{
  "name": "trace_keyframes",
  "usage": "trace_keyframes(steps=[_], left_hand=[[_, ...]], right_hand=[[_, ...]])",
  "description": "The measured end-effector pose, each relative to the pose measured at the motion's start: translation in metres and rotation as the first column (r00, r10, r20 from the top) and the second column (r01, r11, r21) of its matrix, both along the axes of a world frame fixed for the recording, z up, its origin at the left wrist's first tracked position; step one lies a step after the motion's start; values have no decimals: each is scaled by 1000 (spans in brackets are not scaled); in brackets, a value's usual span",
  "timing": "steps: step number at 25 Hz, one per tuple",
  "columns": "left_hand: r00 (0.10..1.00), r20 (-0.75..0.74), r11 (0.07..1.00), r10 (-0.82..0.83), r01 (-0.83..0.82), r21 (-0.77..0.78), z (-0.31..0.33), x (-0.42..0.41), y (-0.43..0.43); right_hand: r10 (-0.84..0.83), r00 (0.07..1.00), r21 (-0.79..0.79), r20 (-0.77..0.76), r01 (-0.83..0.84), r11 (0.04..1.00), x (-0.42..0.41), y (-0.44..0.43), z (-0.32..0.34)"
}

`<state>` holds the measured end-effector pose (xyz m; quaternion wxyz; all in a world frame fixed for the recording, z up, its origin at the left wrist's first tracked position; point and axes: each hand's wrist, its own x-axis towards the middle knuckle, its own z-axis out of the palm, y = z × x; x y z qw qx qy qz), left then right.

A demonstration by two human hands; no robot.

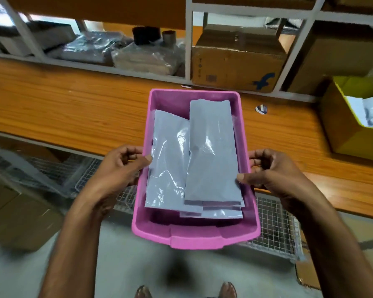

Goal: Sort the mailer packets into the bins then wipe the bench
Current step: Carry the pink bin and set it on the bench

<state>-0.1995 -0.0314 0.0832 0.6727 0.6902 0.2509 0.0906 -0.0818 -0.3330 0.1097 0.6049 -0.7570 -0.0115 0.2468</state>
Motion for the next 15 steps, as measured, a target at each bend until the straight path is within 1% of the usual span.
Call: trace_keyframes(steps=[4, 8, 12, 15], left_hand=[[999, -43, 998, 19, -16, 60, 1, -41, 77], [997, -30, 988, 71, -66, 137, 3, -68, 152], [996, -30, 979, 88, -81, 187, 6, -68, 215], [991, -35, 965, 127, -115, 237, 9, -50, 261]], right_hand=[[28, 999, -55, 33, -26, 998, -31, 85, -13], [66, 996, -62, 59, -62, 996, -51, 169, -19], [99, 993, -55, 57, -96, 994, -51, 230, -15], [128, 990, -35, 59, -126, 991, -33, 273, -13]])
